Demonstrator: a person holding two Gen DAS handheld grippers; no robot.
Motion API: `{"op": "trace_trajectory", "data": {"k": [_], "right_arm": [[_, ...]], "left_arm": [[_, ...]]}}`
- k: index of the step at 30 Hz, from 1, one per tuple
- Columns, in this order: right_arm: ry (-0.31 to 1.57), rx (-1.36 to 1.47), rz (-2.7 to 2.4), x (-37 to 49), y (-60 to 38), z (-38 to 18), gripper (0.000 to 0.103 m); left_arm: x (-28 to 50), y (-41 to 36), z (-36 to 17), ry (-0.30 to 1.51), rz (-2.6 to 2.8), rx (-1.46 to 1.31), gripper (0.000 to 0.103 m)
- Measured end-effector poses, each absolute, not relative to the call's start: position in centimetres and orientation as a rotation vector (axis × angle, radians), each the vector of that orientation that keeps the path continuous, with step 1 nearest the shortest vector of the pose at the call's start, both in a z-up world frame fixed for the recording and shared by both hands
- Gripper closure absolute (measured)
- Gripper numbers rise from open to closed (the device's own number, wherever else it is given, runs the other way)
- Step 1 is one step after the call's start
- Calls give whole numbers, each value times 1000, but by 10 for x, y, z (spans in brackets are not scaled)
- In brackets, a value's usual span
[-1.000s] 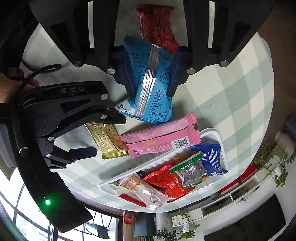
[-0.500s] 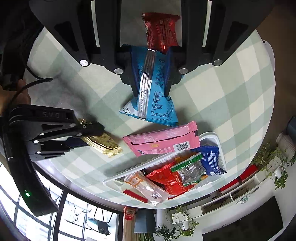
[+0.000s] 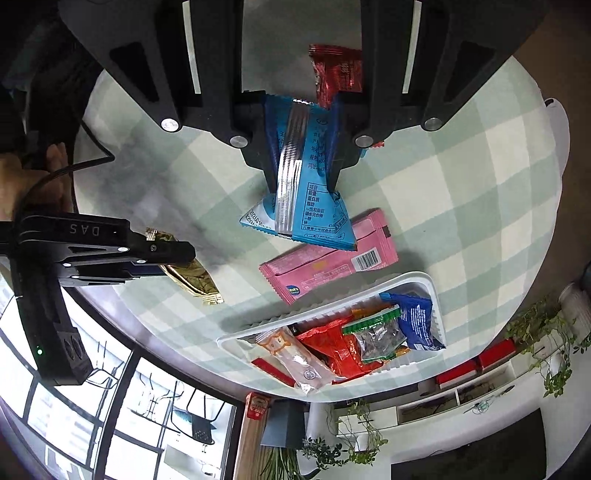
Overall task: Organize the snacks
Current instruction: 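Carry the blue packet and gold packet over the white tray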
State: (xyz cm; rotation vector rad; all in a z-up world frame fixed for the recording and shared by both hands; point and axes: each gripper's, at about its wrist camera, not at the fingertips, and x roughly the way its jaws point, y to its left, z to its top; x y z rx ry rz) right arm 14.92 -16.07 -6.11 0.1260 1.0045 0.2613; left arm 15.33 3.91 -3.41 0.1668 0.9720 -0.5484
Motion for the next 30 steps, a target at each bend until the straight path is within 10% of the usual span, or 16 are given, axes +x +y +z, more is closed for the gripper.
{"op": "trace_trajectory", "data": {"k": [30], "right_arm": [[842,241,174,186,-237,3,71]], "left_arm": [[235,75,73,746,-486,-120,83]]}}
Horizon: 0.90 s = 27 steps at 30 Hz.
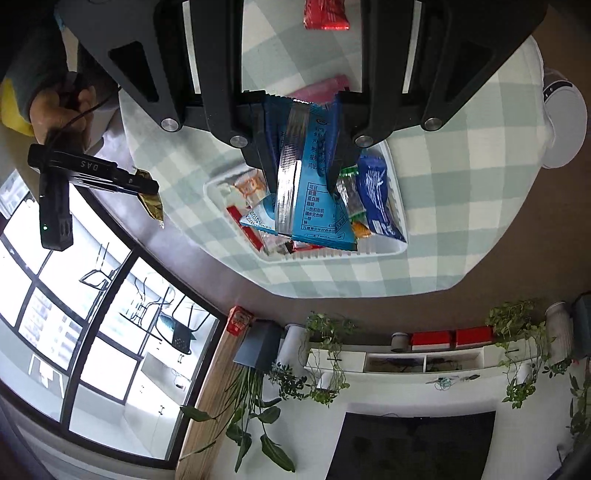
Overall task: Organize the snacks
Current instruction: 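Carry the blue packet and gold packet over the white tray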
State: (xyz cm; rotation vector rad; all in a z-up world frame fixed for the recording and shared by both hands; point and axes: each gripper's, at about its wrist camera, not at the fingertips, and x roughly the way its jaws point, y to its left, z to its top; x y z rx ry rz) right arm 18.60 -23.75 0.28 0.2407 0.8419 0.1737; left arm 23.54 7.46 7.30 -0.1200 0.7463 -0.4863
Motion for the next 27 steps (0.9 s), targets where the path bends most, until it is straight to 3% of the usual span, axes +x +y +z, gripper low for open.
{"op": "trace_trajectory", "data": {"k": [13,27], "right_arm": [[762,125,262,256,-184,43,71],[844,39,251,330,-162,11,71]], "left_arm": [[292,62,84,721,-468,-137,83],[344,45,34,770,-458,-121,83]]}}
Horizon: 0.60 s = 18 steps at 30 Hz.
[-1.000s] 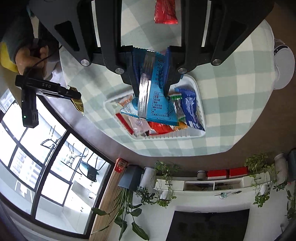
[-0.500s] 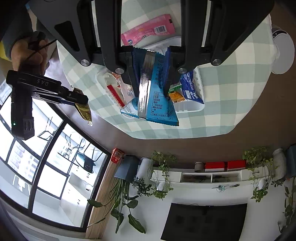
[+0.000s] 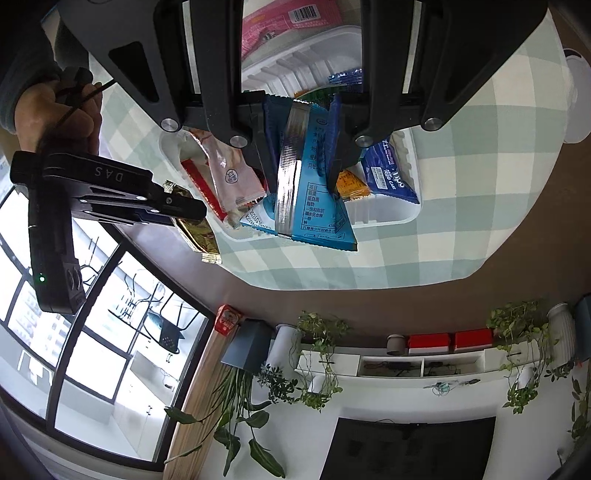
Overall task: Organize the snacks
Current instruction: 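Carry the blue packet and gold packet over the white tray, then lower both packets into the tray and open both tools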
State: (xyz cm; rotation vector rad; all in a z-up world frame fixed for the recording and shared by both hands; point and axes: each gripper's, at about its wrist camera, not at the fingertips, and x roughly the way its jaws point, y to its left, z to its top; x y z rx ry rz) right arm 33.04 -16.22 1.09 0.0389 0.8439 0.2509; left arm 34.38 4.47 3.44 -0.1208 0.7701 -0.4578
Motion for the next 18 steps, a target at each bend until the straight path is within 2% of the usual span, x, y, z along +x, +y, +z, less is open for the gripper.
{"op": "trace_trajectory", "data": {"k": [18], "right_arm": [[960,23,207,363,-161,-52,71]], "left_arm": [[384,33,-31,880,-418,-78,82]]}}
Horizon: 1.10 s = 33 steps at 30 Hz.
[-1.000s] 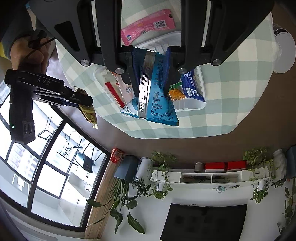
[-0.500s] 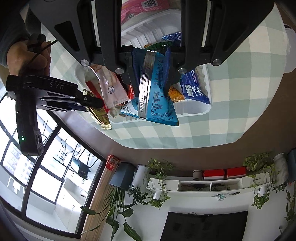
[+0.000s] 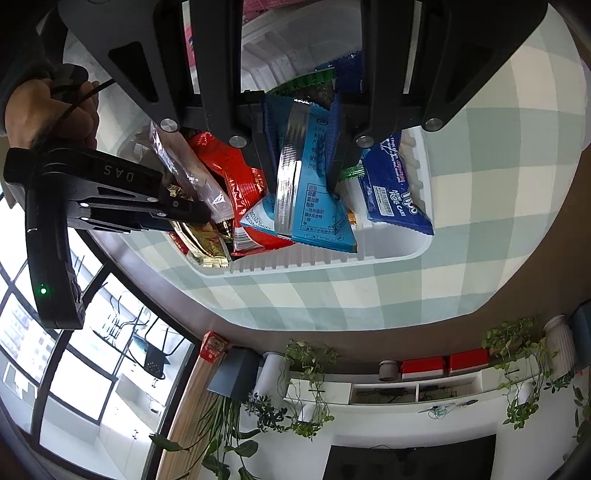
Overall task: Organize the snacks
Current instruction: 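Lower both packets into the tray and open both tools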
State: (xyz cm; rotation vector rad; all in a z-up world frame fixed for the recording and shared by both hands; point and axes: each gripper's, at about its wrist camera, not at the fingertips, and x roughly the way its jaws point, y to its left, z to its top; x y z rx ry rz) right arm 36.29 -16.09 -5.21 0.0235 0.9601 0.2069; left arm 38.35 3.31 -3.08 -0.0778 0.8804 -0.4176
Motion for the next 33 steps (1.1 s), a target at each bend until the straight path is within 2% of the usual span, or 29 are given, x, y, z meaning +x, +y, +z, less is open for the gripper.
{"op": "trace_trajectory", "data": {"k": [19,25,27,28,29,31,33], "right_arm": [[939,7,191,361,-159,-63,71],[933,3,184,361,-160,-58,69],[925,11,183,360,-161,-56,60],[921,8,185,359,-160,-54,57],[918,-2,184,359,-159,-53,55],[909,-16,182,357,-158,-50,43],[892,-21,177,355,-158,-46,40]], "left_arm": [[382,23,-48,880,-412,-68,81],[381,21,-48,869,-394,-43,77],[381,21,-48,867,-376,-34,68],[382,21,-49,869,-364,-32,48],[383,22,-49,868,-358,-35,36],[382,23,-48,863,-348,-36,35],[382,24,-46,859,-344,-38,35]]}}
